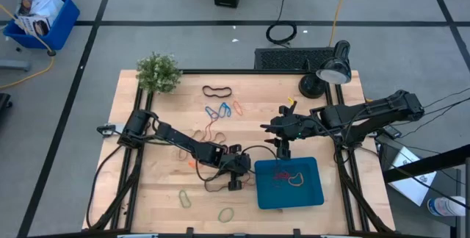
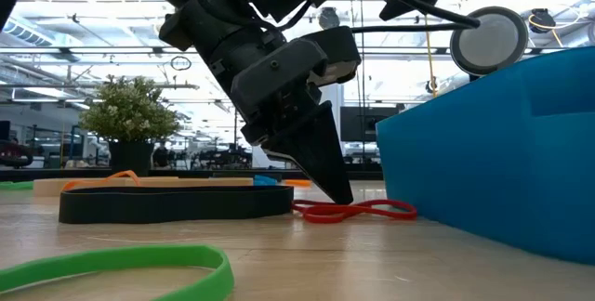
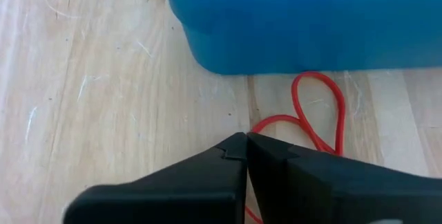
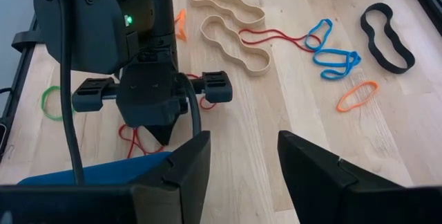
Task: Pick and place rubber bands into bin
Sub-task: Put the red rubber band into the blue bin
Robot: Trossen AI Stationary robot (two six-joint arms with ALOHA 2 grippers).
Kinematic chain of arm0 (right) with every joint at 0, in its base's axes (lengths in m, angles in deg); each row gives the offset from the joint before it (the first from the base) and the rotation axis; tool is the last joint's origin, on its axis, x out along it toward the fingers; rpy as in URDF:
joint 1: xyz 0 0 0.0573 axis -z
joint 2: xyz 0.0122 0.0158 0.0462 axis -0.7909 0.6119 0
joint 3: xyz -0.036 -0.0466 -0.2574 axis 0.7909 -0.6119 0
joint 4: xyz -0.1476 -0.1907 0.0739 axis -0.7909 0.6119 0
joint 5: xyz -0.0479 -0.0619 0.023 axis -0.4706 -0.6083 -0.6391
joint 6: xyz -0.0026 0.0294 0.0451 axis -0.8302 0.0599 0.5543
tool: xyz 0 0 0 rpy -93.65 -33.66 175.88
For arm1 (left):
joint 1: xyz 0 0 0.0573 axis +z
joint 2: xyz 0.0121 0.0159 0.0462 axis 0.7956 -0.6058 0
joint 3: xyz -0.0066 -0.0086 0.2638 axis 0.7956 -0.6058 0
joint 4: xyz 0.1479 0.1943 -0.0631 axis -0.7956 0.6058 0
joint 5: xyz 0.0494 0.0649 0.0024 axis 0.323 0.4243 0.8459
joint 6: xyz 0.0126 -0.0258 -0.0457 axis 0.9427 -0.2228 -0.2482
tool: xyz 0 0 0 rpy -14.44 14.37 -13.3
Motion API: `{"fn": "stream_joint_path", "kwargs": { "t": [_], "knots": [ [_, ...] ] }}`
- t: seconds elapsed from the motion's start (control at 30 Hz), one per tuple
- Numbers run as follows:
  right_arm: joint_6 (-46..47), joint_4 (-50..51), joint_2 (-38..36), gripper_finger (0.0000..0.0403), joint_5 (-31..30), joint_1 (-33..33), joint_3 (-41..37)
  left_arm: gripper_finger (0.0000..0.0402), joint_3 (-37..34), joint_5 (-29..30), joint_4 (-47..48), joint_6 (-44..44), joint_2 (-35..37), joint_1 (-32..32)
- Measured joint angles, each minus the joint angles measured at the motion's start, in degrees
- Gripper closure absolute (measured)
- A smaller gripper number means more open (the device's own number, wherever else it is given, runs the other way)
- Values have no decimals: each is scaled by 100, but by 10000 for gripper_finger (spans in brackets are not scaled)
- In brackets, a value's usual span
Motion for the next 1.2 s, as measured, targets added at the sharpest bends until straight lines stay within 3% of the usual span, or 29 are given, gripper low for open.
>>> {"fn": "stream_joint_path", "kwargs": {
  "t": [0.37,0.5,0.67,1.2],
  "knots": [
    [-22,0,0,236,-1,0,0,383,2,-121,133,-2,0,-2],
    [-26,0,0,236,-1,0,0,397,7,-112,321,793,7,-55],
    [-26,-1,0,236,0,0,0,384,-8,143,272,1699,6,-182],
    [-24,0,0,236,5,-2,0,331,-11,159,313,1445,7,-212]
  ]
}}
